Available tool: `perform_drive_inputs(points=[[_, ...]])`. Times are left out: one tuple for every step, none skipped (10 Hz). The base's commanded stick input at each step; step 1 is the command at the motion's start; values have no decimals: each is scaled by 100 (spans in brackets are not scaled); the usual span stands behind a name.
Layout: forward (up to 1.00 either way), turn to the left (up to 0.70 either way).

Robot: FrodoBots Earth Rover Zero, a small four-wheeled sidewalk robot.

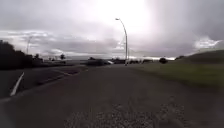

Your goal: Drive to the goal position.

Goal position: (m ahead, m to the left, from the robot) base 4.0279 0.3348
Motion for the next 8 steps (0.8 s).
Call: perform_drive_inputs(points=[[100, 0], [100, 0], [100, 0], [100, 0], [100, 0], [100, 0], [100, 0], [100, 0]])
